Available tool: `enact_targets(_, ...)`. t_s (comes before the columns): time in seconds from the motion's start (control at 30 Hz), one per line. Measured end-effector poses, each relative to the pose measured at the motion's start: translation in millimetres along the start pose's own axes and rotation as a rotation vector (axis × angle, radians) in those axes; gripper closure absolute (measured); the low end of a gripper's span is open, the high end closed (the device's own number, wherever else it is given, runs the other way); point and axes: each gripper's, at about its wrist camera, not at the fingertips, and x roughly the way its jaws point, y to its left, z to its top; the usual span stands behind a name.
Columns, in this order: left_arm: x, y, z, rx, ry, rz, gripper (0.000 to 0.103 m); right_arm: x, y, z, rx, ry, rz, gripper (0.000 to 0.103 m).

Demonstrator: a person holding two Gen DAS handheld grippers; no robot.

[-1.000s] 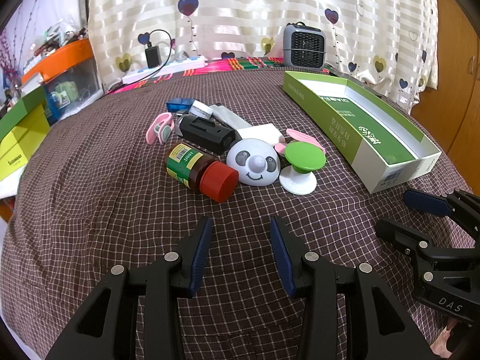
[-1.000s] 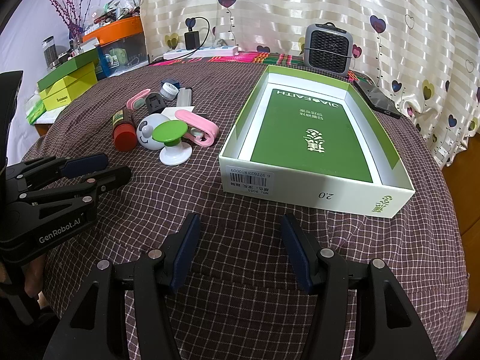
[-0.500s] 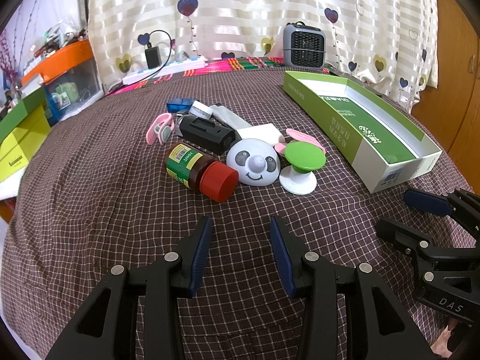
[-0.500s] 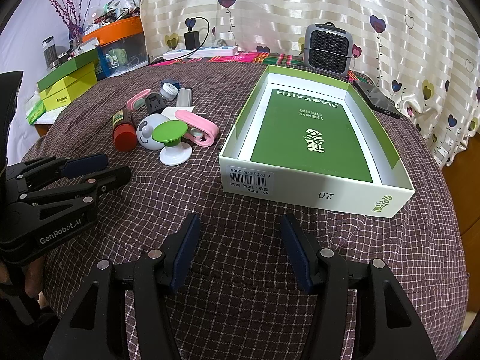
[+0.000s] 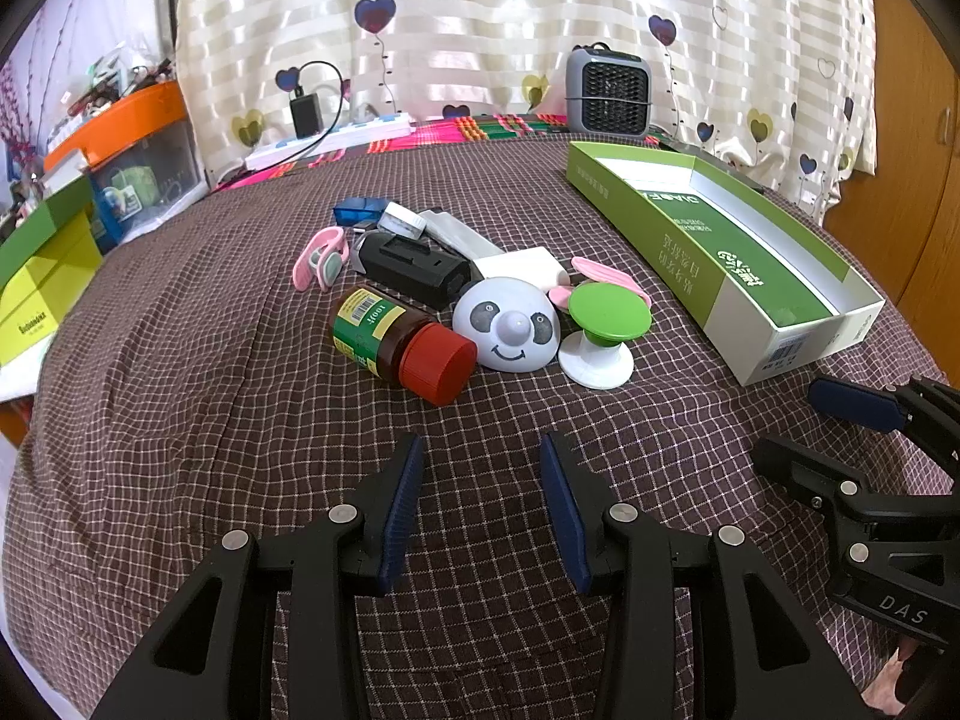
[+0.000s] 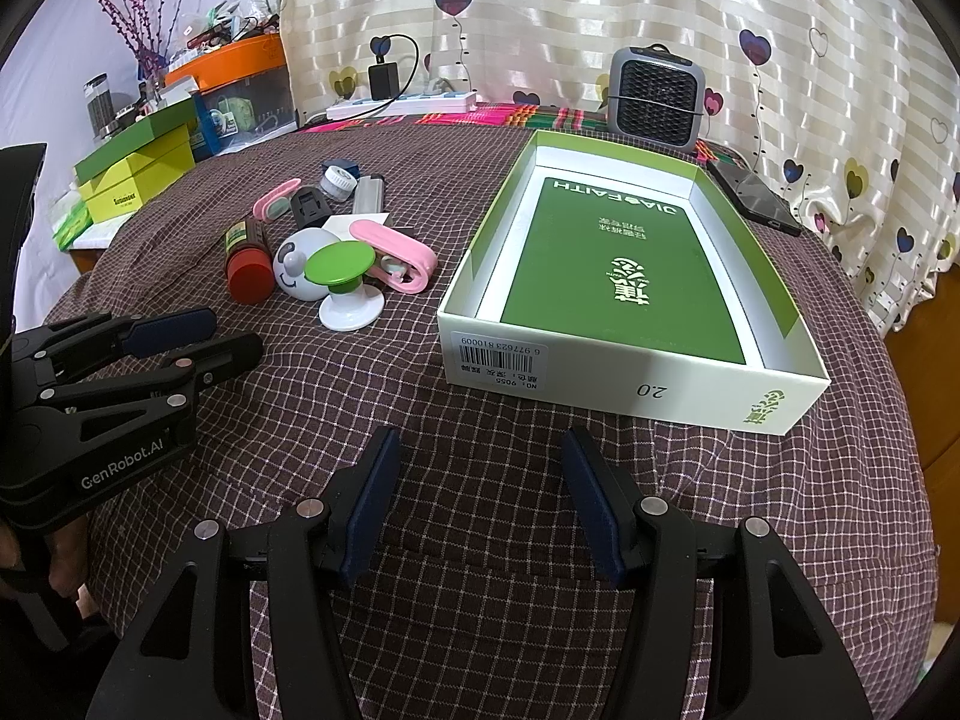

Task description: Organize rigid objects

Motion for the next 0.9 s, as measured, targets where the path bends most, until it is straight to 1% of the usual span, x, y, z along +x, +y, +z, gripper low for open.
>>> enact_targets(0.33, -1.6, -0.9, 1.1, 0.021, 0.0, 0.013, 0.063, 0.3, 0.7, 0.0, -0.002, 0.002, 0.0, 0.046)
enact_targets(0.53, -3.7, 0.5, 0.5, 0.029, 0.003, 0.0, 0.063, 0.0, 0.2, 1.3, -0.005, 0.008, 0.009, 0.046)
enact_targets(0.77, -9.4, 4.0, -2.9, 0.012, -0.002, -0.011, 0.063, -7.2, 5.5, -0.2, -0.002, 0.009, 0.048, 0.046)
enact_targets(0.9, -16.0, 9.8, -2.1, -0.011, -0.025, -0.019, 0.063, -13.0, 16.2, 1.8, -0.027, -0.006, 0.081, 0.046)
